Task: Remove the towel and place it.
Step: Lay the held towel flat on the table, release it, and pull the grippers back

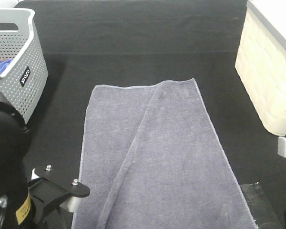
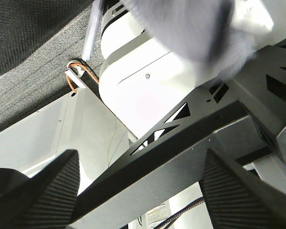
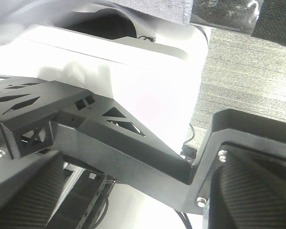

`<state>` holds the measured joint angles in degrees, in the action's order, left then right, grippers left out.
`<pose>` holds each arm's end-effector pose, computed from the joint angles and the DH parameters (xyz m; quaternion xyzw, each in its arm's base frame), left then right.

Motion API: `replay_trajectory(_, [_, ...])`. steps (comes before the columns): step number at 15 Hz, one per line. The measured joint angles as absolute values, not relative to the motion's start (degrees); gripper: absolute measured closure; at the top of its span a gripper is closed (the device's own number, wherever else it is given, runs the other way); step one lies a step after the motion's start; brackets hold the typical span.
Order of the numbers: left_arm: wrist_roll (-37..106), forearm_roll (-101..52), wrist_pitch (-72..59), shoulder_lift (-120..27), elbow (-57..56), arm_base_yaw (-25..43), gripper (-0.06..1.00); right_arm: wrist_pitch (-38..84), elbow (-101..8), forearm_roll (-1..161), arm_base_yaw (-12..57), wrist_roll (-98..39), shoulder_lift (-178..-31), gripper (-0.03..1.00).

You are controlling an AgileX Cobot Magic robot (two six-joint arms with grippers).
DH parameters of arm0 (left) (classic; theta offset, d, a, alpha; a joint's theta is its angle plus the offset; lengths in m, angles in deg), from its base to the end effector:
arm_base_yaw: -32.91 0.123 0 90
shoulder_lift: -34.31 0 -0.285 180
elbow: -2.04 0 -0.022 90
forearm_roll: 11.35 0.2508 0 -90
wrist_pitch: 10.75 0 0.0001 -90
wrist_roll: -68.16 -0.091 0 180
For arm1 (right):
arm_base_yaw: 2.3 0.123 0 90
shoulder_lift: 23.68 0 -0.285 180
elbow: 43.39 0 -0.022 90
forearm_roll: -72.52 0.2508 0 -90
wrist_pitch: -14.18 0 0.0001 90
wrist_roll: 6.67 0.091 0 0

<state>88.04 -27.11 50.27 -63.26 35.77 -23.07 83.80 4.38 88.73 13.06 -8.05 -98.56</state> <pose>0.1068 -0.1969 0.1699 -0.2301 -0.9608 0.0231 0.1528 0.1201 0.0577 0.1953 0.0810 -0.9830 -0.1123 0.1204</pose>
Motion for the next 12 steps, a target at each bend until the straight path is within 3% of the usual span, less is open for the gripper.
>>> replay_trajectory(4, [87.87, -26.02, 50.79, -63.26, 35.37, -23.07, 0.25, 83.91, 3.75, 88.62, 13.06, -9.59, -98.56, 0.10])
replay_trajectory(8, [89.25, -20.86, 51.82, -63.26, 32.27, -23.07, 0.25, 83.91, -1.93, 88.33, 13.06, -10.45, -98.56, 0.21])
replay_trajectory(12, [96.47, -4.88, 50.73, -63.26, 26.26, -20.20, 0.25, 74.69, -13.33, 88.21, 13.06, -10.63, -98.68, 0.51])
